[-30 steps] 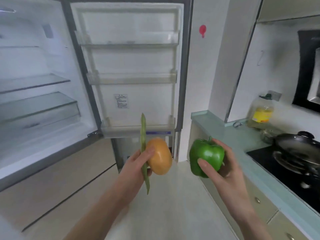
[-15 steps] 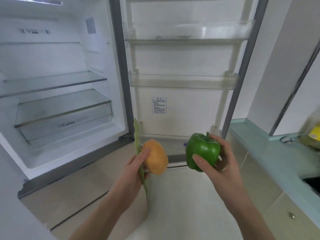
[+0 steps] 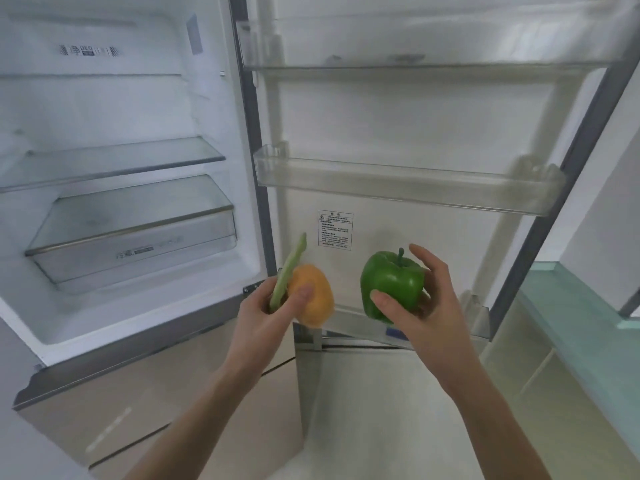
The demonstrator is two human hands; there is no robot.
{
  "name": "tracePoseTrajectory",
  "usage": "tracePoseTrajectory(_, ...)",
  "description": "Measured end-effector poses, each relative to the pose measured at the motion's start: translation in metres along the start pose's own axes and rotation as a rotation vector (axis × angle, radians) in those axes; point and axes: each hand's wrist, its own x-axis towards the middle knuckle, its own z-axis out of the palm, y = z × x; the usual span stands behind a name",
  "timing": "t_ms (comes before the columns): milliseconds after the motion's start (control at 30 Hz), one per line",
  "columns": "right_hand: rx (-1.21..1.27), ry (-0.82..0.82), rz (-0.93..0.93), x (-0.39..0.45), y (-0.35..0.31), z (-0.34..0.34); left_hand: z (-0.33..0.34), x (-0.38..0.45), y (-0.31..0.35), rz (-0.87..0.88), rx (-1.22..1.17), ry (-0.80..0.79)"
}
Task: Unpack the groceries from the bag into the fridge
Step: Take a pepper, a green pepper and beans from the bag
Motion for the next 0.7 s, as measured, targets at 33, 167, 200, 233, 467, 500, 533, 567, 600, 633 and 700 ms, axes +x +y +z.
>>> tracePoseTrajectory(33,-0.020,-0.019,0.000,0.007,0.003,0.000,0.001,0.006,-0.002,0.019,0.039,0.017)
tracePoseTrajectory(167,-0.117,-0.056,-0.032,0.031,0.016,0.000,0.000,0.028,-0.011,0.087,0.174,0.044)
tracePoseTrajectory(200,-0.135,-0.060,-0.039,0.037,0.020,0.000,-0.001,0.034,-0.013,0.106,0.223,0.043)
tracePoseTrajectory(233,-0.144,-0.063,-0.035,0.042,0.024,0.000,-0.003,0.039,-0.015,0.125,0.272,0.045)
tracePoseTrajectory(467,-0.237,-0.043,-0.016,0.072,0.050,0.005,0.002,0.084,-0.016,0.205,0.687,0.109)
tracePoseTrajectory(500,-0.255,-0.035,-0.028,0.074,0.054,0.006,0.005,0.090,-0.015,0.200,0.711,0.104)
tracePoseTrajectory(533,-0.277,-0.033,-0.034,0.077,0.057,0.007,0.007,0.098,-0.016,0.185,0.729,0.101)
tracePoseTrajectory(567,-0.298,-0.038,-0.032,0.080,0.060,0.008,0.009,0.106,-0.016,0.158,0.747,0.094)
tracePoseTrajectory(600,-0.319,-0.043,-0.023,0.083,0.064,0.009,0.011,0.114,-0.017,0.124,0.769,0.084)
tracePoseTrajectory(633,-0.342,-0.048,-0.014,0.086,0.067,0.010,0.013,0.122,-0.017,0.094,0.798,0.071)
tracePoseTrajectory(700,-0.418,-0.056,-0.008,0.093,0.076,0.010,0.018,0.134,-0.020,0.056,0.871,0.044)
